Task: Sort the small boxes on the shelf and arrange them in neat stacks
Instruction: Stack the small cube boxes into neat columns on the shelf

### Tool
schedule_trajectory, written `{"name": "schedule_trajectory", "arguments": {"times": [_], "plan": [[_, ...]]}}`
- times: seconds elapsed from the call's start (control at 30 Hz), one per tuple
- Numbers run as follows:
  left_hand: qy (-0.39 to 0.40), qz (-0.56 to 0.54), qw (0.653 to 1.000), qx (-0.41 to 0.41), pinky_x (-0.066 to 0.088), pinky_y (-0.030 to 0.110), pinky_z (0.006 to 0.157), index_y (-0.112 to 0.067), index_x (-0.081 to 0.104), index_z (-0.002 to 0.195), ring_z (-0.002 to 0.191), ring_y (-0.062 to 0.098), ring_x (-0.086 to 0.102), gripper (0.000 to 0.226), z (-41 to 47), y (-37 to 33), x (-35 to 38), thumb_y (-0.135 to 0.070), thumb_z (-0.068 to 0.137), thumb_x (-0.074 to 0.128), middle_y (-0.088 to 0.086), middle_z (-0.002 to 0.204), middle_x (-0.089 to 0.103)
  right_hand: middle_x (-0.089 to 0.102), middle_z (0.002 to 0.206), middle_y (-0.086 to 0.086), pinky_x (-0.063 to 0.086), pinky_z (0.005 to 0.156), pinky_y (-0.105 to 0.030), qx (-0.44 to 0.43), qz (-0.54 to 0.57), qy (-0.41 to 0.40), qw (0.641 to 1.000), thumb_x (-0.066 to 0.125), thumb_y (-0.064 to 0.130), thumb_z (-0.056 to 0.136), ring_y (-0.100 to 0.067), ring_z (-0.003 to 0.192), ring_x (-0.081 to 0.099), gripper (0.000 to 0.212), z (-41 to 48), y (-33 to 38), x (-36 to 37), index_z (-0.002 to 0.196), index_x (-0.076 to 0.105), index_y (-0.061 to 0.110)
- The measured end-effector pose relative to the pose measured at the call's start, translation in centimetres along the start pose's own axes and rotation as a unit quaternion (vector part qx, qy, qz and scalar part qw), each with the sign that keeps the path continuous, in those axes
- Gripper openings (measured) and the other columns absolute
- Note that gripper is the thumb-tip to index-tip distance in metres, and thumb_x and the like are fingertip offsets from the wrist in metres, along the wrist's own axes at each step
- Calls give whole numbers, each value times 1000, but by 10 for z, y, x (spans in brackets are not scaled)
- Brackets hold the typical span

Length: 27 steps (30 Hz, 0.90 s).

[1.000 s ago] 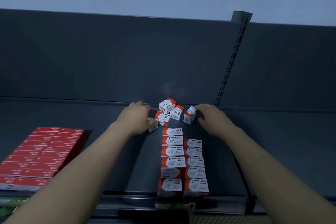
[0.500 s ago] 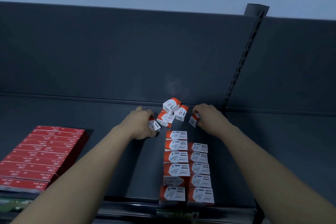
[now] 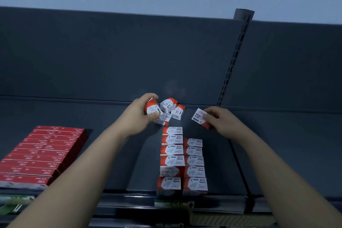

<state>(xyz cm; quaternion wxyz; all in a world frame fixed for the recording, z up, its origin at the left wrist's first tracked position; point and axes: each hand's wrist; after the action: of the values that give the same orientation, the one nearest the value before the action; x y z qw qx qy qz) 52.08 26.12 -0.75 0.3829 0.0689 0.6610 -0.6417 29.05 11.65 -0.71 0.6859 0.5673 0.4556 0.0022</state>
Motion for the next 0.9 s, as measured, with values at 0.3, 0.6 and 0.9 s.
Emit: {"name": "schedule_trajectory", "arguments": {"times": [0.3,0.6,0.9], "plan": [[38,-99,993,44,53,19,73,-36,54,114,85,6,65,35,-37,-60,11,-13,89,61,-9,102,65,67,94,-2,54,70,-31,-3,64,-6,998,58,22,93,-13,74,62,18,-53,4,-14,111,61,23],[43,-118,990,66,50,18,69,-28,62,99,71,2,62,30,-67,-77,26,-17,77,78,-7,94,69,73,87,4,53,80,-29,5,67,2,998,76,21,78,-11,85,68,20,-88,1,-23,95,65,22],[65,-167,982,61,56,43,84,-30,73,93,92,33,63,29,-110,-59,19,-18,68,83,14,99,65,68,99,5,52,78,-27,-23,58,43,997,69,20,86,-8,91,64,24,-104,5,-4,105,64,33]]}}
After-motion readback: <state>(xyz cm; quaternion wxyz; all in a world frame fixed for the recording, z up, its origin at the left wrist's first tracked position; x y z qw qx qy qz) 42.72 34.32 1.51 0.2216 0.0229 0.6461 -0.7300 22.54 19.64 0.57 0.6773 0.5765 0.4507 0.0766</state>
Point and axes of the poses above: each hand's wrist, its own z-axis towards the middle knuckle, its own x-axis out of the palm, y = z × x
